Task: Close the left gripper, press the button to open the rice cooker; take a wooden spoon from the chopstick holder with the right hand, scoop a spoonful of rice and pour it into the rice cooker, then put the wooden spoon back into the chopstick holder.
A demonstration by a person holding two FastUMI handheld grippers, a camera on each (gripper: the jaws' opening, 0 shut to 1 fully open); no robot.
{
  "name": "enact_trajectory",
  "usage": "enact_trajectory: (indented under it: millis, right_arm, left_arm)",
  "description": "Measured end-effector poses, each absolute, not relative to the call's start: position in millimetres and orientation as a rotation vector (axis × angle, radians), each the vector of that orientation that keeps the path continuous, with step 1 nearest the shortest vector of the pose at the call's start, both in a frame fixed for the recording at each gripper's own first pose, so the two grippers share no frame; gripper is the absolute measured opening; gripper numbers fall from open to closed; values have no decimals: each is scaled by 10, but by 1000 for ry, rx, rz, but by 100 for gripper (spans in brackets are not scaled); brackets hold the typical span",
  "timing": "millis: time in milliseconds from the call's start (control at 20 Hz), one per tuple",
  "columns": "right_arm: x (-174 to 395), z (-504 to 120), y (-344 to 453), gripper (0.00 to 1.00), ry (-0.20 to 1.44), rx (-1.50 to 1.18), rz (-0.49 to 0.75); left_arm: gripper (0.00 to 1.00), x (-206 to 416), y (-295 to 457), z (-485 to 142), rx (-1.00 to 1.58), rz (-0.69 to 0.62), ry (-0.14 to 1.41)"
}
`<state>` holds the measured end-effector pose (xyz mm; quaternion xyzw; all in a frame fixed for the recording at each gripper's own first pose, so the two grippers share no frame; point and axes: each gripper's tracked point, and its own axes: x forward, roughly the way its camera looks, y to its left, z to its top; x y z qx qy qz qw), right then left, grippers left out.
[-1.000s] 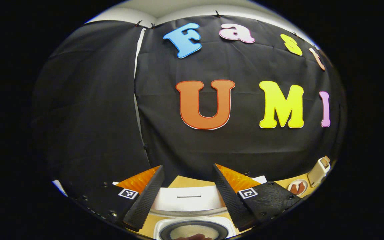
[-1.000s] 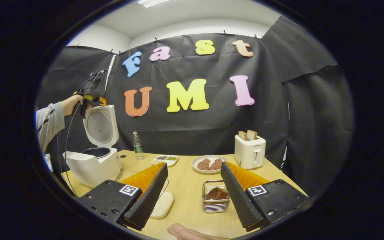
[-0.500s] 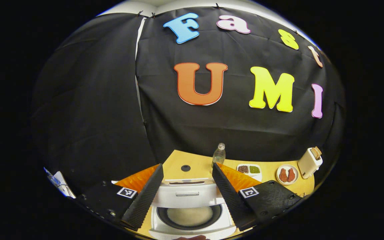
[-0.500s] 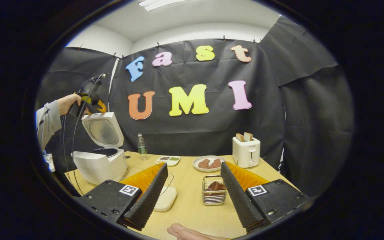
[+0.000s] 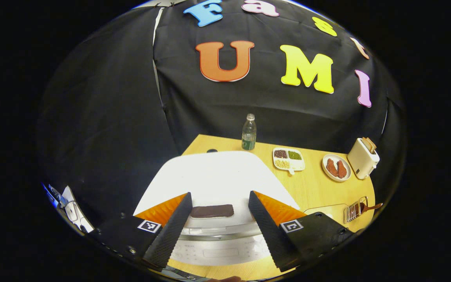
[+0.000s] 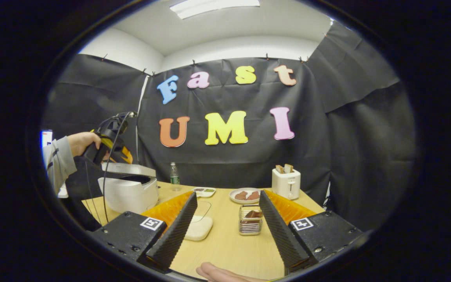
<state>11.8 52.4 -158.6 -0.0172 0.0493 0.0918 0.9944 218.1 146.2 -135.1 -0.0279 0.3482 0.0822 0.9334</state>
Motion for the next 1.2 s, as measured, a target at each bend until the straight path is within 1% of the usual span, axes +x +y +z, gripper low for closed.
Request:
enact_trajectory:
  millis: [150,200,250,300,350,400,550,750,1000,1200]
  right_arm:
    - [41,-1483,533,100,64,-50,178]
    - [21,-1490,570,100,63,-50,185]
    - [6,-1514,611,100,69,-50,197]
    - [17,-1540,631,100,77,-45,205]
    - [23,-1553,630,100,84,-41,205]
    - [35,-1560,606,100,87,-40,198]
    - [61,-1533,538,100,81,-42,173]
    - [100,-1566,539,100,93,-41,165]
    - [144,-1532,472,100,90,-49,138]
    - [137,-1470,386,100,85,-48,107]
  left_arm:
    - [99,2011,1435,-1770,-67,172,818]
    - [99,2178,1464,-1722,-57,175,737]
    - [100,2152,1447,-1791,-83,182,774]
    - [100,2196,1471,-1736,-83,184,710]
    - [100,2197,1480,-1761,-101,189,721]
    - [100,2203,1476,-1726,-95,181,689]
    - [98,2174,1541,-1702,-93,186,683]
    - [93,2094,1494,-1566,-74,175,652]
    - [93,1814,1134,-985,-43,119,466]
    - [94,1353,833,-637,-31,83,326]
